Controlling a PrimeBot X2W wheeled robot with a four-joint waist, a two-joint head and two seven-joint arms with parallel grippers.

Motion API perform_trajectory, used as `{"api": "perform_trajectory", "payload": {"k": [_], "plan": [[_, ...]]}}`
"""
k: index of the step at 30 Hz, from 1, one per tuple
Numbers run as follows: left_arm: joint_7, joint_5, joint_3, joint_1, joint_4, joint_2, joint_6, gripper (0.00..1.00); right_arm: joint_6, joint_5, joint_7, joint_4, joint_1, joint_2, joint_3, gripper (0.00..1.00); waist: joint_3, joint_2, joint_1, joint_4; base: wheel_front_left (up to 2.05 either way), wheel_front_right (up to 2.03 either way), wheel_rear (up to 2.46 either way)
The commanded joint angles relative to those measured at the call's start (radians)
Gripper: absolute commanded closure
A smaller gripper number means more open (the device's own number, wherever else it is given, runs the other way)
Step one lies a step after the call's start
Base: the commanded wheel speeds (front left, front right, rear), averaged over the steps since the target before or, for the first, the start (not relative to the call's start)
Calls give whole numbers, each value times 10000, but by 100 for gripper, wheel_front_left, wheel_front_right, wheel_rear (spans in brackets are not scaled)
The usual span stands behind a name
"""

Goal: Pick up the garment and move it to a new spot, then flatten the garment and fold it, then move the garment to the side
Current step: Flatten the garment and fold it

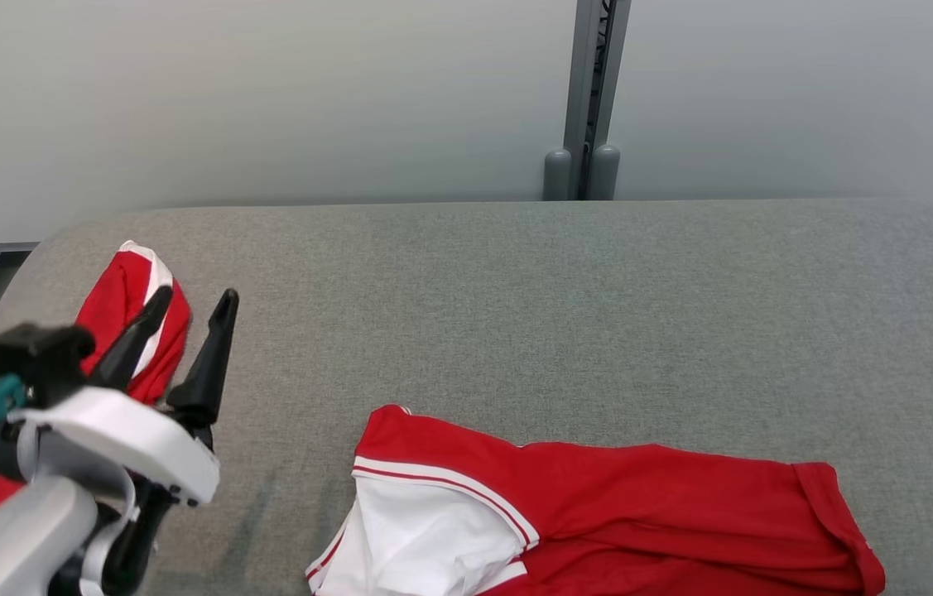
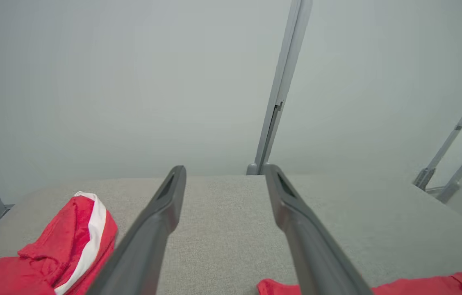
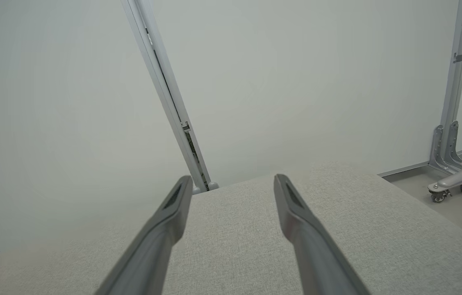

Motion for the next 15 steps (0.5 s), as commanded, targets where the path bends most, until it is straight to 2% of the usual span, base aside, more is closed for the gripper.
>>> {"api": "perform_trajectory", "payload": {"k": [1, 5, 7, 10, 15], "plan": [[-179, 104, 138, 348, -48, -130, 155, 0, 8, -102, -244, -5, 138, -13, -3, 0, 8, 0, 0, 10, 0, 0, 0], [-496, 931, 999, 1379, -223, -676, 523, 0, 8, -258, -1102, 95, 351, 63, 271, 0, 30, 0, 0, 48, 0, 0, 0], [-496, 1315, 1983, 2143, -302, -1393, 615, 0, 8, -376, -1357, 175, 475, -12, 576, 0, 48, 0, 0, 53, 0, 0, 0], [-493, 2314, 3048, 3122, -340, -2215, 403, 0, 6, -380, -1607, 417, 597, -182, 993, 0, 70, 0, 0, 18, 0, 0, 0], [-495, 4009, 3974, 4179, -234, -3425, -164, 0, 6, -256, -1760, 795, 849, -409, 1414, 0, 134, 0, 0, 47, 0, 0, 0]]}}
